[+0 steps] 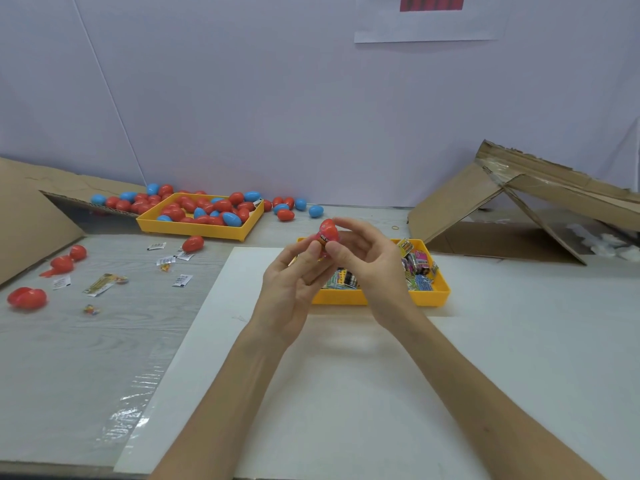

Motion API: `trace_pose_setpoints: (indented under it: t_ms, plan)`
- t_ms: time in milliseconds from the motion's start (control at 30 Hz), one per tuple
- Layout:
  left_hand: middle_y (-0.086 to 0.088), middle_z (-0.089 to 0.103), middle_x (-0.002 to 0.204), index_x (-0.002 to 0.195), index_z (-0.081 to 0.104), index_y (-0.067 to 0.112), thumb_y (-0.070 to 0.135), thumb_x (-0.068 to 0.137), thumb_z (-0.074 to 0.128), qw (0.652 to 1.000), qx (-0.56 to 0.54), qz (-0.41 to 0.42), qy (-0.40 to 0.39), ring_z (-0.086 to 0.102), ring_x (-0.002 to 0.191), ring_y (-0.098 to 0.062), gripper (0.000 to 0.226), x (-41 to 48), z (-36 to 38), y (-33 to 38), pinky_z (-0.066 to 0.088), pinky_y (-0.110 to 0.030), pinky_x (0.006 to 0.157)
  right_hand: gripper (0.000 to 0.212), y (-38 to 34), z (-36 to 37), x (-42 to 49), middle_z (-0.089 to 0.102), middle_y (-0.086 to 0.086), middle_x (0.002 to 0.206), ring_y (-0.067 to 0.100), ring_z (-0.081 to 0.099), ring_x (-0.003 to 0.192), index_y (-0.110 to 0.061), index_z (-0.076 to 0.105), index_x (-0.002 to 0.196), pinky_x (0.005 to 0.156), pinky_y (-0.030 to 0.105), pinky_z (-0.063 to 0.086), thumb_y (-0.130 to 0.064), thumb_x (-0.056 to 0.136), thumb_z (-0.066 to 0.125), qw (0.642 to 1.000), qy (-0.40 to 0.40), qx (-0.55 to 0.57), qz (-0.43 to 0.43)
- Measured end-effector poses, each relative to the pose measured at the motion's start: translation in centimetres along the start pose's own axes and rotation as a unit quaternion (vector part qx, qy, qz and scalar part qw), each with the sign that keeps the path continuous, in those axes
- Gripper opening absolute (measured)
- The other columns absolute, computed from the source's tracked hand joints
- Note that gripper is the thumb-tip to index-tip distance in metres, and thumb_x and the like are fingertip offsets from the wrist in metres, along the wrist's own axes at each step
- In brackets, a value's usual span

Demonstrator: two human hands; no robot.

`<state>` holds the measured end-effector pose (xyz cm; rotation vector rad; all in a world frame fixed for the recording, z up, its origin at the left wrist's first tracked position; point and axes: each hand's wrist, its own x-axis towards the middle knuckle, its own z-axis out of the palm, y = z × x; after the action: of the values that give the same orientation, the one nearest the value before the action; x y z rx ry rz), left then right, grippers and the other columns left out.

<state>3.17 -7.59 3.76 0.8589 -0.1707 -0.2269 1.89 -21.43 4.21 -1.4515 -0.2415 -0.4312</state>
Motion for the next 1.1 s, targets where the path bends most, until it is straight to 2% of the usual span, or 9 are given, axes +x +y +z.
trace_pose_setpoints:
  t_ms: [67,200,300,467,633,833,1100]
  plan:
    - [-0.013,0.073,0.118,0.126,0.062,0.003,0.020,0.082,0.070,1.000,-0.011,-0.002,-0.003,0.071,0.108,-0.025,0.047,0.0,0.0,0.0,0.059,-0.029,0.086,0.050,-0.1,-0.1,0.0,0.075,0.008,0.109,0.021,0.070,0.108,-0.010,0.064,0.128,0.100,0.044,0.054,-0.020,0.081,0.079,1.000,-0.010,-0.011,0.000]
    - [-0.013,0.072,0.120,0.123,0.066,0.007,0.024,0.084,0.068,0.999,-0.030,-0.016,-0.007,0.072,0.106,-0.023,0.042,0.0,0.0,-0.1,0.059,-0.028,0.084,0.044,-0.3,-0.3,0.1,0.076,-0.002,0.108,0.013,0.071,0.104,-0.012,0.067,0.123,0.092,0.032,0.057,-0.015,0.081,0.081,0.998,-0.030,-0.058,-0.021]
    - [-0.013,0.072,0.119,0.119,0.069,0.010,0.023,0.085,0.067,0.999,-0.029,-0.023,-0.005,0.072,0.104,-0.022,0.037,0.0,-0.1,-0.1,0.059,-0.028,0.083,0.039,-0.4,-0.7,0.3,0.075,-0.004,0.109,0.012,0.071,0.103,-0.012,0.070,0.119,0.086,0.029,0.058,-0.010,0.082,0.082,0.994,-0.047,-0.092,-0.040]
    - [-0.013,0.073,0.118,0.114,0.075,0.013,0.023,0.088,0.066,1.000,0.024,-0.008,-0.012,0.071,0.110,-0.024,0.029,-0.2,0.0,0.1,0.058,-0.027,0.089,0.033,-0.7,-1.5,0.5,0.075,-0.002,0.103,0.013,0.072,0.098,-0.012,0.072,0.113,0.082,0.028,0.059,-0.007,0.082,0.082,0.985,-0.072,-0.140,-0.063]
    - [-0.010,0.075,0.115,0.107,0.080,0.023,0.025,0.088,0.066,0.997,0.059,0.022,-0.036,0.071,0.109,-0.023,0.024,-0.4,0.2,0.3,0.057,-0.026,0.085,0.029,-0.9,-2.0,0.7,0.076,0.005,0.105,0.018,0.072,0.101,-0.008,0.072,0.112,0.087,0.035,0.059,-0.006,0.084,0.079,0.991,-0.085,-0.093,-0.045]
    - [-0.017,0.074,0.108,0.110,0.068,0.002,0.026,0.085,0.067,0.998,0.057,0.004,-0.031,0.073,0.103,-0.029,0.034,-0.3,-0.1,0.3,0.059,-0.030,0.083,0.028,-0.7,-2.4,0.8,0.075,0.005,0.106,0.019,0.072,0.103,-0.010,0.073,0.112,0.089,0.040,0.059,-0.011,0.085,0.079,0.985,-0.114,-0.118,-0.044]
    - [-0.016,0.074,0.108,0.109,0.070,0.004,0.028,0.083,0.070,0.997,0.067,-0.023,-0.021,0.073,0.104,-0.029,0.036,-0.1,-0.4,0.1,0.060,-0.031,0.082,0.030,-0.2,-2.9,1.0,0.076,0.001,0.104,0.019,0.072,0.102,-0.015,0.074,0.113,0.089,0.038,0.060,-0.018,0.084,0.081,0.983,-0.135,-0.124,-0.030]
